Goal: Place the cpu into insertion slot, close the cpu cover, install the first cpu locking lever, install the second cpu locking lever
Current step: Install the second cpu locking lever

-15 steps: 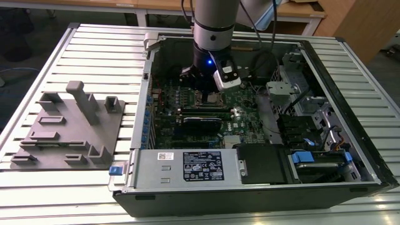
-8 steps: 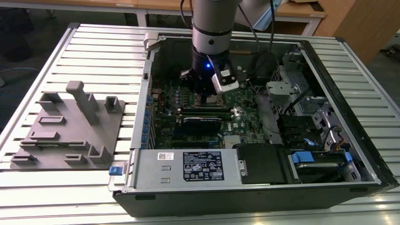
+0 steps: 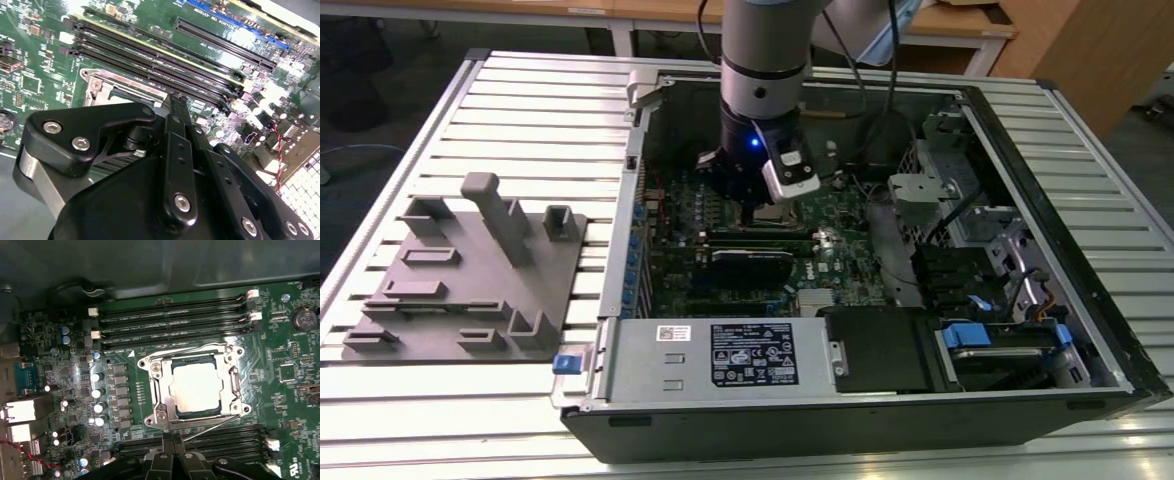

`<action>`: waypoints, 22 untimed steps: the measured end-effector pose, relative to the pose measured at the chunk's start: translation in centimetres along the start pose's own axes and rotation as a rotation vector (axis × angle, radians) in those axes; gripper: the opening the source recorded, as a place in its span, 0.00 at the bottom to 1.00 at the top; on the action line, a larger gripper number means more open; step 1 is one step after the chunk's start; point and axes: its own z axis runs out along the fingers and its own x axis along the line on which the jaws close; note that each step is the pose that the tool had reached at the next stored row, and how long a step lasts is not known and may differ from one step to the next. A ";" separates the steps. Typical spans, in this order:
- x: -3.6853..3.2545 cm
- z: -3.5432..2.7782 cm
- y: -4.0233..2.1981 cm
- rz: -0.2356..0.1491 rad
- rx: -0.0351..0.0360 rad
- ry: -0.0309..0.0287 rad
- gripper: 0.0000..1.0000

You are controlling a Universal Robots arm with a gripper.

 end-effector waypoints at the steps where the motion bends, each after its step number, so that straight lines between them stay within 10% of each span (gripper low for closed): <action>1: 0.04 0.14 -0.01 0.000 0.0001 0.0000 0.11; 22: 0.33 0.84 -0.05 0.000 0.0000 -0.0007 0.11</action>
